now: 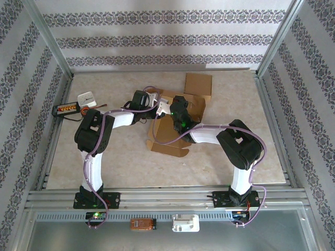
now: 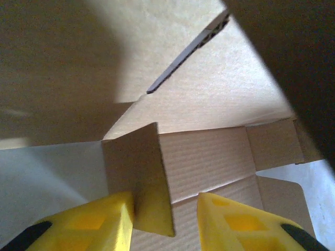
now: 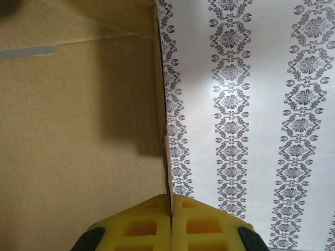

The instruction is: Fold the paper box

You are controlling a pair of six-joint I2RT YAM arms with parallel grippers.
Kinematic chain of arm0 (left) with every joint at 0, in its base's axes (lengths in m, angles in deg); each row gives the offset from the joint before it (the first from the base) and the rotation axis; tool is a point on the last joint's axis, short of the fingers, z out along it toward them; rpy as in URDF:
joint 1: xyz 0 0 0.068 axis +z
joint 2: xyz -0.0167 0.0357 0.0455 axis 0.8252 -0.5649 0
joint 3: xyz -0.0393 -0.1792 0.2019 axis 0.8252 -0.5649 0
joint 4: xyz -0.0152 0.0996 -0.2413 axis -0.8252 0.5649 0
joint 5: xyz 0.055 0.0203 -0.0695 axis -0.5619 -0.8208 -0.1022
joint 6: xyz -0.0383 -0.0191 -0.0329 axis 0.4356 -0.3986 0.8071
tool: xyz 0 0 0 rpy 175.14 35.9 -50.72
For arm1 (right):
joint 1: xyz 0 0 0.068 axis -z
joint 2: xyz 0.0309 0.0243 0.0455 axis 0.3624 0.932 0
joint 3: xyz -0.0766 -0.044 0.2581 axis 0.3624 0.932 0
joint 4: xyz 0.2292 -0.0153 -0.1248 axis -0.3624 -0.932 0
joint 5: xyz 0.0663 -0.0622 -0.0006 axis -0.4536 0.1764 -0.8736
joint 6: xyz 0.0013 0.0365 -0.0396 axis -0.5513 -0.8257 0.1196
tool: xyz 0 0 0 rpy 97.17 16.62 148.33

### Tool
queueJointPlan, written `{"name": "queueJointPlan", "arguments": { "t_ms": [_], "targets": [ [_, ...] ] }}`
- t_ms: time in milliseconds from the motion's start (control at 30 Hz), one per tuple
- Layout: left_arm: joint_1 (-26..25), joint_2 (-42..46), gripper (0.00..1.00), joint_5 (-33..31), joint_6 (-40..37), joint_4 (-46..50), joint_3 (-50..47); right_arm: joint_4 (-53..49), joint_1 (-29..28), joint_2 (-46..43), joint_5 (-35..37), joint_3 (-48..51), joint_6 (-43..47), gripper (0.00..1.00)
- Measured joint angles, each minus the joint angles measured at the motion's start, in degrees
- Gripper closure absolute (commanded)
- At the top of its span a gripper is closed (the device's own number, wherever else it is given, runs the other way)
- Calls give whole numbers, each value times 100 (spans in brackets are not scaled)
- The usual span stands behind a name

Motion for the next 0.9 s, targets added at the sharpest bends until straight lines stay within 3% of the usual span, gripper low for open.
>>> {"name": "queueJointPlan", "arguments": {
  "t_ms": [300,500,700,900],
  "targets": [
    [-11,-243,62,210,149,-295,2,-11,2,-2,52,17,-28,96],
    [-33,-173,54,68,107,-293,-70,4,15,-7,57,33,-28,96],
    [37,763,48,-358,-57,-74,-546,4,83,-46,55,127,-28,97],
    [516,1818,43,-584,-426,111,-636,-17,127,-63,48,186,-28,96]
  ]
}}
